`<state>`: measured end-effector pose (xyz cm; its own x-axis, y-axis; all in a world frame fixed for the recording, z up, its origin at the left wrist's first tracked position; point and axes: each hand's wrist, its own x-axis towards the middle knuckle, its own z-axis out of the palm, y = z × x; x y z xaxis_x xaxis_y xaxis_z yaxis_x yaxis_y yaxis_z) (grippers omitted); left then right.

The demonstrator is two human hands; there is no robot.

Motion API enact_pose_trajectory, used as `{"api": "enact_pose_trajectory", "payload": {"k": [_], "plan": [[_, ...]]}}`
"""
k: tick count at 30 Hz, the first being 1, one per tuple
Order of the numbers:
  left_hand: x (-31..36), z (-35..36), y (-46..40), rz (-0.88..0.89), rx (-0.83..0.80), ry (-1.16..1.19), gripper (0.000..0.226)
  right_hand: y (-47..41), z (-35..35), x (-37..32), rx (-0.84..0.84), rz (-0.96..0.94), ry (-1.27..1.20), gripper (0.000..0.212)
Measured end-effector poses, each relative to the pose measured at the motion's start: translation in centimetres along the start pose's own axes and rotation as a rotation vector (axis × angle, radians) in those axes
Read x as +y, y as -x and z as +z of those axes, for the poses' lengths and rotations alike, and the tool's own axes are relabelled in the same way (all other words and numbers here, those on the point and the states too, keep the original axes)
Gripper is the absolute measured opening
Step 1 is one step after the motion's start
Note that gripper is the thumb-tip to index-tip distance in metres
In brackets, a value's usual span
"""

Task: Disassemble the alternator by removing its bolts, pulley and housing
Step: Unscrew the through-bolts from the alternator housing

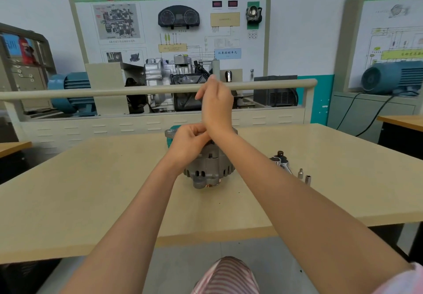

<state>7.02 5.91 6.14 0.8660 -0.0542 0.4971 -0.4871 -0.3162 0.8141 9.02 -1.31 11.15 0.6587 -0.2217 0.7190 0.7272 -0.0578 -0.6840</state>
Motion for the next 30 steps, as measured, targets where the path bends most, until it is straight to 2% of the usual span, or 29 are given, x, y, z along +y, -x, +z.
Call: {"api": "enact_pose_trajectory", "payload": {"k": [2, 4, 5, 7, 9, 10, 13, 17, 19, 21, 23, 26, 27, 28, 30], "plan": [[-0.2, -0.1, -0.1, -0.036, 0.038, -0.038, 0.042, 0.7, 0.1, 0.5, 0.053, -0.221, 0.392, 0.035], [-0.3, -0.1, -0.4, -0.066, 0.074, -0.075, 0.041, 1.3, 0.3, 0.8, 0.110, -0.346, 0.767, 0.023], [-0.4, 0.0, -0.5, -0.068, 0.088, -0.087, 0.040, 1.3, 0.3, 0.9, 0.127, -0.351, 0.850, 0.024], [-0.3, 0.1, -0.4, -0.067, 0.088, -0.093, 0.040, 1.1, 0.3, 0.8, 0.143, -0.326, 0.831, 0.025], [-0.1, 0.3, -0.2, -0.053, 0.072, -0.070, 0.040, 0.5, 0.1, 0.3, 0.114, -0.279, 0.616, 0.029], [0.1, 0.3, 0.0, -0.038, 0.056, -0.056, 0.037, 0.0, 0.1, 0.1, 0.075, -0.225, 0.476, 0.038], [0.1, 0.4, 0.0, 0.010, -0.003, -0.023, 0.025, -1.3, 0.0, -0.5, -0.034, 0.062, 0.023, 0.050], [0.1, 0.3, 0.0, 0.027, -0.037, 0.018, 0.021, -2.6, -1.2, -0.3, -0.217, 0.418, -0.681, 0.065], [0.2, 0.3, 0.0, 0.011, -0.038, 0.054, 0.020, -2.8, -1.2, -0.5, -0.211, 0.471, -0.787, 0.069], [0.3, 0.3, 0.0, 0.004, -0.026, 0.072, 0.021, -2.6, -0.8, -0.5, -0.137, 0.433, -0.676, 0.063], [0.4, 0.3, 0.1, -0.003, -0.011, 0.051, 0.022, -1.8, -0.6, -0.3, -0.064, 0.297, -0.395, 0.056], [0.1, 0.3, 0.0, -0.021, 0.051, -0.024, 0.035, 0.1, -0.7, 1.0, 0.011, -0.177, 0.443, 0.034], [0.1, 0.3, -0.1, -0.034, 0.069, -0.048, 0.038, 0.4, -0.7, 1.2, 0.053, -0.288, 0.690, 0.028], [0.0, 0.3, -0.1, -0.047, 0.079, -0.066, 0.039, 0.5, -0.6, 1.1, 0.086, -0.327, 0.837, 0.029], [0.0, 0.4, -0.1, -0.048, 0.085, -0.065, 0.039, 0.2, -0.5, 0.8, 0.076, -0.321, 0.818, 0.030]]}}
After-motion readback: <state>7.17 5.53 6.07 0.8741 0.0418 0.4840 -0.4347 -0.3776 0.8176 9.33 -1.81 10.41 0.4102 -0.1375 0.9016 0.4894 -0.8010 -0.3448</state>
